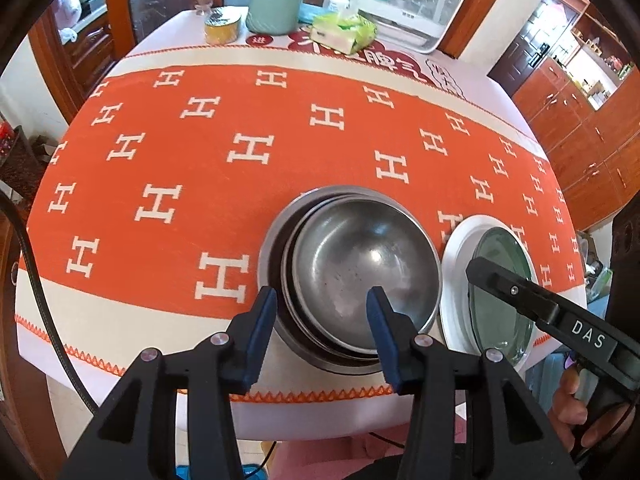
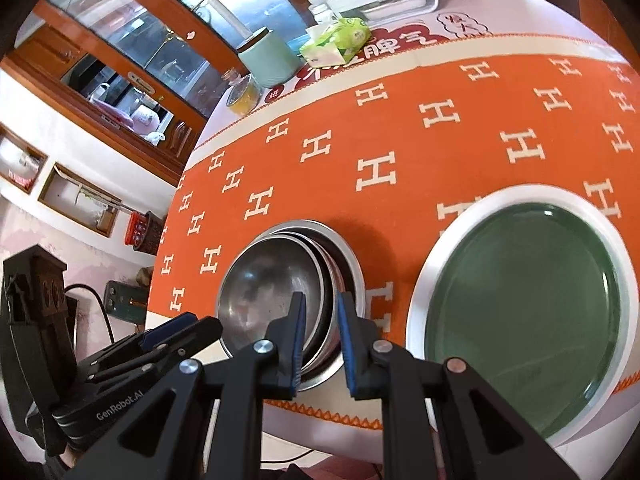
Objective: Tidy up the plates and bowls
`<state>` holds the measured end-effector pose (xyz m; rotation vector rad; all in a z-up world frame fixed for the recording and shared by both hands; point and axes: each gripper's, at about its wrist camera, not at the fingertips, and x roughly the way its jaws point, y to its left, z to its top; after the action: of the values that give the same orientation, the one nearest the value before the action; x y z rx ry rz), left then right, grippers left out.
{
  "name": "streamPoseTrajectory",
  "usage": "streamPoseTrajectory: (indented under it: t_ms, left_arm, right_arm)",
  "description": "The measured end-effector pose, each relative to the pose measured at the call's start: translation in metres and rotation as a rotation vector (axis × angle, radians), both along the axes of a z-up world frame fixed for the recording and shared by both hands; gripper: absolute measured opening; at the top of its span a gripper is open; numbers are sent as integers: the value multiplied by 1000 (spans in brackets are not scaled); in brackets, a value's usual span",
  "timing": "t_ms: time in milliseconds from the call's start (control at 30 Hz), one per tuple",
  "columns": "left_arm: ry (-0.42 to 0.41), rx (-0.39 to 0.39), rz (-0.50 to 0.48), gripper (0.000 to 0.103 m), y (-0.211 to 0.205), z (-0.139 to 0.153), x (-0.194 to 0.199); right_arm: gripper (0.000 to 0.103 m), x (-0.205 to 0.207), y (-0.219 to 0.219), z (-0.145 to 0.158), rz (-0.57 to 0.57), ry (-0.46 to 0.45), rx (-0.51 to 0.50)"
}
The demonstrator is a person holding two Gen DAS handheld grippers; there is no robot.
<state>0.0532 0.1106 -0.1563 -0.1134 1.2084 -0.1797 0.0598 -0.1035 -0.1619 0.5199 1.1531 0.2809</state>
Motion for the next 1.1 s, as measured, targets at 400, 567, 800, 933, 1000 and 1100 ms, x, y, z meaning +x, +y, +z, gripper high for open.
streamPoseTrajectory:
  t_ms: [400,567,800,933,1000,1100]
  left_arm:
    - [17,25,47,61,13,-11,6]
    - [43,17,54,64,16,-23,10]
    - [71,9,50,64,17,-44,17]
    - [83,2,48,64,17,-54,21]
    - [85,-10,45,64,18,-60,24]
    - [86,-28,46,64,18,-66,25]
  right_arm:
    - [33,5,-8,-28,-29,115,117]
    - [39,8,-6,-45,-17,180,160]
    - [40,10,2,-60,3,220,205]
    - [40,14,6,-60,15,211,195]
    - [40,16,10,-60,23,209,182]
    - [40,19,13,-61,38,213,170]
